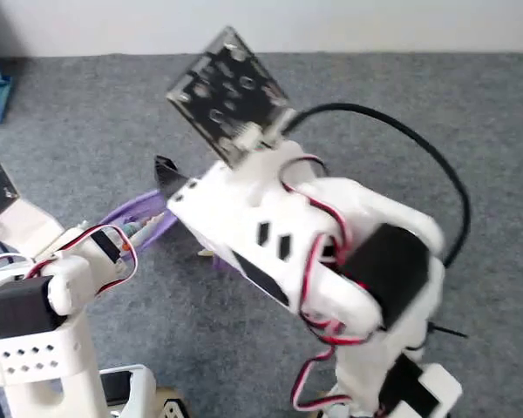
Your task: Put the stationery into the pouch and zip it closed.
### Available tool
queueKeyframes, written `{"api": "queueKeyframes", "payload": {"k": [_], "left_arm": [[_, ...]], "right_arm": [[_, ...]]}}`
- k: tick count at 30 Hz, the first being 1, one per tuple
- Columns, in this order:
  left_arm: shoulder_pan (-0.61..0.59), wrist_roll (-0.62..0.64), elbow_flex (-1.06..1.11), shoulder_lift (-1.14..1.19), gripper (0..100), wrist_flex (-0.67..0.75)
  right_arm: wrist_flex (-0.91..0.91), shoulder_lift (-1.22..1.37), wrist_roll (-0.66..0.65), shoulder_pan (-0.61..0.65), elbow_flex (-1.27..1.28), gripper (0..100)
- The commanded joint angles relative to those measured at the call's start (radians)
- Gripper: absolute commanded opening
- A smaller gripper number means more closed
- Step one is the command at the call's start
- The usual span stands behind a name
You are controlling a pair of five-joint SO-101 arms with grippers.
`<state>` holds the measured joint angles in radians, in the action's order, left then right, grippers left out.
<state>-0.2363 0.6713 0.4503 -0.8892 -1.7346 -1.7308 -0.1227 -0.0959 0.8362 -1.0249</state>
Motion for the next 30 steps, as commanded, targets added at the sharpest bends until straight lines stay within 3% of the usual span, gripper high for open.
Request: {"api": "queueKeyframes", "payload": {"k": [1,6,10,14,20,30], "left_arm": [[-0.009,0.009,-0.022,-0.008,1,0.011],[-0.009,0.009,-0.022,-0.008,1,0.011],[-0.011,0.009,-0.022,-0.014,1,0.009],[-0.011,0.009,-0.022,-0.014,1,0.008],[-0.011,0.009,-0.022,-0.015,1,0.008],[-0.011,0.009,-0.022,-0.015,1,0.008]], "right_arm": [[-0.064,-0.030,0.015,-0.110,0.003,23.0],[-0.061,0.013,0.204,-0.328,0.149,15.4],[-0.061,0.082,0.436,-0.420,0.342,6.8],[-0.059,0.191,0.597,-0.447,0.485,10.1],[-0.056,0.383,0.684,-0.449,0.520,24.2],[-0.019,0.653,0.755,-0.473,0.520,23.2]]}}
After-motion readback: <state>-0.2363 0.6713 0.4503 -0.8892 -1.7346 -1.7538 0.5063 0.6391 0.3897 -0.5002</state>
